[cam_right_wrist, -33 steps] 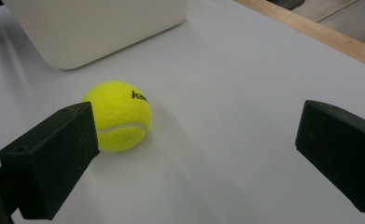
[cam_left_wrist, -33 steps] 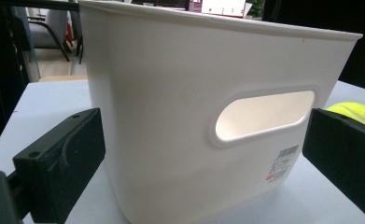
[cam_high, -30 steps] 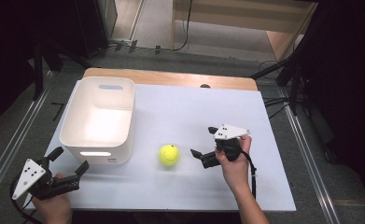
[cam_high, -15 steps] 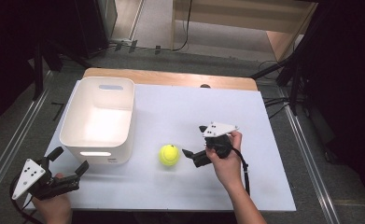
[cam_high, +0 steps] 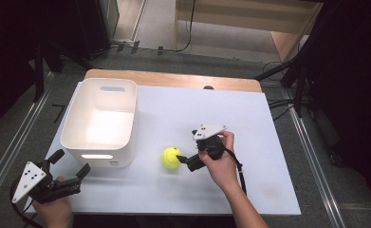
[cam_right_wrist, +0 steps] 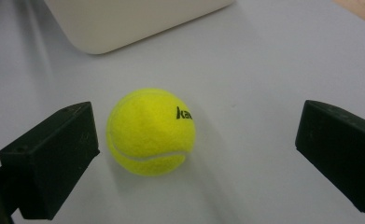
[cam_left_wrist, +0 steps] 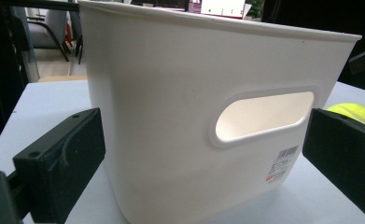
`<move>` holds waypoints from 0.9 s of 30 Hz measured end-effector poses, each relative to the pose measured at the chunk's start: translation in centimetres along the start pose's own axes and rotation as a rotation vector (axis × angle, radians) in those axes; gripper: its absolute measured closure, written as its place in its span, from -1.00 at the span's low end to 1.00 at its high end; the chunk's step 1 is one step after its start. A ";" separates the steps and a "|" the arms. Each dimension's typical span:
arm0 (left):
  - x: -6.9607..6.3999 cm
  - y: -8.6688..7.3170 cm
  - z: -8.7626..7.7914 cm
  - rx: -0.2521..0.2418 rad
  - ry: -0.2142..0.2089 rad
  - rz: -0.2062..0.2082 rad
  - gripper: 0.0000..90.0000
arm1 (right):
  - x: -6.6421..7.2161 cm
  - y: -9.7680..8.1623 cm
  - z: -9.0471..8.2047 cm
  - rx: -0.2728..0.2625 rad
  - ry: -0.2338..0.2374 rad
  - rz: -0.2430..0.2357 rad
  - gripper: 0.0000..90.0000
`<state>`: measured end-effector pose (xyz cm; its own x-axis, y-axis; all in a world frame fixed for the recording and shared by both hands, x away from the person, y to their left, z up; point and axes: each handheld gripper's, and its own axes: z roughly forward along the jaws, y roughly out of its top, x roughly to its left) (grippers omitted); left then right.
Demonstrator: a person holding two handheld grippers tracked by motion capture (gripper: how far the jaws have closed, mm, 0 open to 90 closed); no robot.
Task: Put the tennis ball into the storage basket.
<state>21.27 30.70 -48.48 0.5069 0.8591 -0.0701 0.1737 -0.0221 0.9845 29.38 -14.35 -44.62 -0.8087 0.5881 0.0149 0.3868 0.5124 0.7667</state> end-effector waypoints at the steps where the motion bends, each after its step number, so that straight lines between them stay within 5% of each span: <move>1: 0.0 0.0 0.0 0.000 0.000 0.000 -1.00 | 0.1 0.1 0.2 0.008 0.004 -0.001 -1.00; 13: 0.0 0.0 0.0 0.000 -0.001 -0.001 -1.00 | 0.9 0.7 2.6 0.109 0.044 -0.067 -1.00; 27: 0.0 0.0 0.0 -0.001 0.000 -0.001 -1.00 | 1.6 1.0 5.2 0.227 0.071 -0.092 -0.92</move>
<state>21.29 30.72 -48.47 0.5071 0.8589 -0.0714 0.1737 -0.0207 0.9846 30.77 -9.67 -47.19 -0.8709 0.4914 0.0029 0.3933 0.6935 0.6036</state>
